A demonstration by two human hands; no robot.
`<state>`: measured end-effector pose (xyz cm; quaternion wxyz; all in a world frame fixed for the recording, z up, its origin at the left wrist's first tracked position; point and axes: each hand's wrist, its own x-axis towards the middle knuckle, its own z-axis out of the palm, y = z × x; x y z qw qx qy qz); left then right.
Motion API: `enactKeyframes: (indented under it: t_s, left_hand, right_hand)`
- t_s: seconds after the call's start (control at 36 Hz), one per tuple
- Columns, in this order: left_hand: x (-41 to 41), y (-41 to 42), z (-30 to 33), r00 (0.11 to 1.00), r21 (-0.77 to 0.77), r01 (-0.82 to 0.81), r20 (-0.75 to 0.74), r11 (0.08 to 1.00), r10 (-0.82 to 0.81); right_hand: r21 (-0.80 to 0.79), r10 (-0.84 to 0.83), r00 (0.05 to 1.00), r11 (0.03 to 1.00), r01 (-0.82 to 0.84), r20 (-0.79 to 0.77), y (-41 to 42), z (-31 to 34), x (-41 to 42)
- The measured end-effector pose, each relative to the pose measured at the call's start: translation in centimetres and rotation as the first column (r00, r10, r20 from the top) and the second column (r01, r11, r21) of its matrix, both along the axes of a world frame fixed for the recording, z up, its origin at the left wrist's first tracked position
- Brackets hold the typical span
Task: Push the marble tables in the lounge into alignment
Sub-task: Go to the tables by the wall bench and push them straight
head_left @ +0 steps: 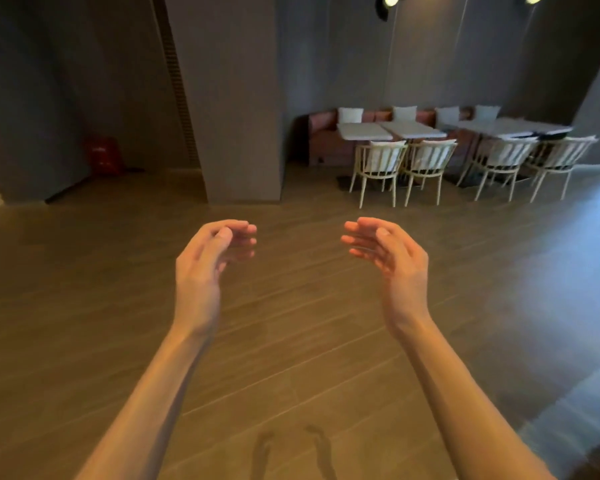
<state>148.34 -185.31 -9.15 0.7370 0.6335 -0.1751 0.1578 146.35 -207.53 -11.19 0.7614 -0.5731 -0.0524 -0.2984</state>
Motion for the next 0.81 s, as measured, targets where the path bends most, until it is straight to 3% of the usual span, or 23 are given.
enactKeyframes:
  t_s: [0.25,0.58,0.81]
  left_hand:
    - [16.9,-7.9,-2.1,0.995,0.035,0.103,-0.021,0.994,-0.102]
    - [42.6,-18.1,0.9,0.994,0.002,0.108,0.021,0.994,-0.108]
    - [59.6,-23.7,-0.3,0.987,-0.032,0.158,0.026,0.987,-0.157]
  right_hand:
    - [0.015,-0.088,0.996,0.996,0.088,0.001,-7.2,-2.9,15.9]
    - [-0.082,-0.129,0.991,0.988,0.132,0.038,-18.6,2.3,39.8]
    - [-0.121,-0.185,0.982,0.975,0.188,0.036,-23.3,1.7,54.8]
